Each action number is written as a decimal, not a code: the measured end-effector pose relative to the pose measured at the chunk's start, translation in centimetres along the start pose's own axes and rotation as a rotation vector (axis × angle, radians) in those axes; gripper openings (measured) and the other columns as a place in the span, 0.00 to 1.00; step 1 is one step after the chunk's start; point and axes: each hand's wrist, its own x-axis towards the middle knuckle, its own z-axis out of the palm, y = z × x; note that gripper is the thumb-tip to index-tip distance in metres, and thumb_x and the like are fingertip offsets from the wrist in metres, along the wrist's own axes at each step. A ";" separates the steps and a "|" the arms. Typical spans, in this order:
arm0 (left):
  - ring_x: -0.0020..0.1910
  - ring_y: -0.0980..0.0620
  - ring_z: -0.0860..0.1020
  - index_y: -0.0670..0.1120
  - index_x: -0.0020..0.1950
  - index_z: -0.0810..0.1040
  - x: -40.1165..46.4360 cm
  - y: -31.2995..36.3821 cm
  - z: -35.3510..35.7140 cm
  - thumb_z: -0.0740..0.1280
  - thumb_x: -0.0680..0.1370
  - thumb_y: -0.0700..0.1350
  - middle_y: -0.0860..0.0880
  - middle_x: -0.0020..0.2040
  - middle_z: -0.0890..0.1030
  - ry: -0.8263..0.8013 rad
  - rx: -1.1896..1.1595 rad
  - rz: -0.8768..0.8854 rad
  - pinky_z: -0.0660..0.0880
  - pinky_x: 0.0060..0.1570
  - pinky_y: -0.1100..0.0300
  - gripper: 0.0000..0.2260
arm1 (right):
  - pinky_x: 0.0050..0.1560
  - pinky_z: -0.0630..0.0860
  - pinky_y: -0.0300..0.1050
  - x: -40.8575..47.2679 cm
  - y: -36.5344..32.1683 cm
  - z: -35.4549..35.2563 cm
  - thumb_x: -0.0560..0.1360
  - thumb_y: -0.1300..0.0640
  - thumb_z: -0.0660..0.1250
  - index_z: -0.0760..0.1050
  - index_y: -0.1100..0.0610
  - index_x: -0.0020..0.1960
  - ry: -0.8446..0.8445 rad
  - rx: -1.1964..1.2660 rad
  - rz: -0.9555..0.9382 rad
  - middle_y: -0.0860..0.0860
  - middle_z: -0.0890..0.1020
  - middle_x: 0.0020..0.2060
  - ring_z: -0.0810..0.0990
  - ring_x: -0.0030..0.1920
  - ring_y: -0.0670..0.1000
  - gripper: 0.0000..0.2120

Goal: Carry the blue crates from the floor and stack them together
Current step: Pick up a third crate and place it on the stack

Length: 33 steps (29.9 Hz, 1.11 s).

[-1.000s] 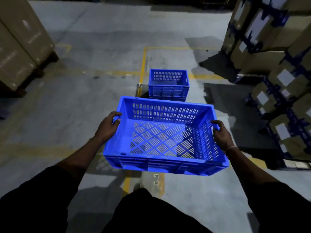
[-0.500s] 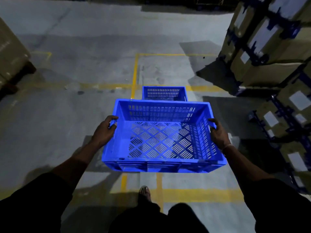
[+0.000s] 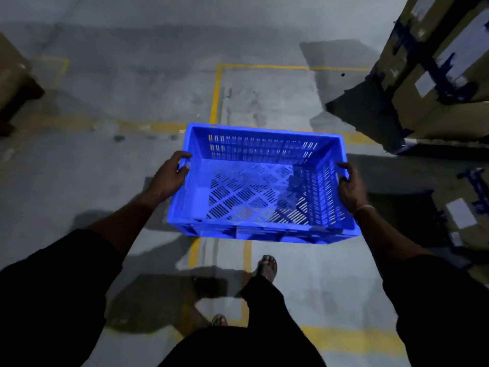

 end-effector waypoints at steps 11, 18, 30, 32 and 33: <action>0.32 0.50 0.76 0.65 0.57 0.68 16.4 -3.2 8.2 0.61 0.82 0.39 0.41 0.45 0.78 -0.011 -0.068 -0.094 0.73 0.36 0.59 0.18 | 0.39 0.79 0.61 18.2 6.8 7.9 0.72 0.54 0.54 0.68 0.31 0.67 -0.003 -0.016 0.025 0.64 0.80 0.48 0.80 0.37 0.63 0.27; 0.36 0.37 0.79 0.58 0.65 0.70 24.8 -11.7 15.4 0.58 0.82 0.37 0.34 0.51 0.79 -0.028 -0.130 -0.082 0.76 0.38 0.49 0.17 | 0.38 0.73 0.47 24.4 8.2 15.2 0.76 0.63 0.56 0.70 0.44 0.71 -0.019 -0.077 -0.007 0.63 0.78 0.52 0.77 0.38 0.62 0.27; 0.41 0.38 0.79 0.54 0.67 0.70 32.9 -16.4 20.8 0.60 0.83 0.38 0.33 0.54 0.79 -0.080 -0.183 -0.040 0.77 0.42 0.49 0.16 | 0.34 0.73 0.44 32.0 13.8 22.8 0.77 0.62 0.54 0.66 0.35 0.70 -0.048 -0.100 0.053 0.64 0.78 0.52 0.78 0.35 0.61 0.29; 0.40 0.42 0.77 0.54 0.66 0.70 33.5 -16.6 21.5 0.60 0.83 0.37 0.32 0.54 0.78 -0.074 -0.185 -0.047 0.75 0.41 0.53 0.16 | 0.38 0.76 0.51 32.8 14.7 23.5 0.76 0.61 0.54 0.66 0.37 0.71 -0.039 -0.106 0.046 0.64 0.79 0.51 0.78 0.37 0.63 0.29; 0.41 0.43 0.76 0.52 0.67 0.70 33.7 -16.6 21.8 0.60 0.83 0.37 0.32 0.53 0.78 -0.069 -0.188 -0.055 0.75 0.40 0.55 0.16 | 0.39 0.75 0.52 33.2 14.9 23.7 0.76 0.60 0.54 0.66 0.38 0.72 -0.038 -0.109 0.038 0.64 0.79 0.50 0.78 0.37 0.63 0.29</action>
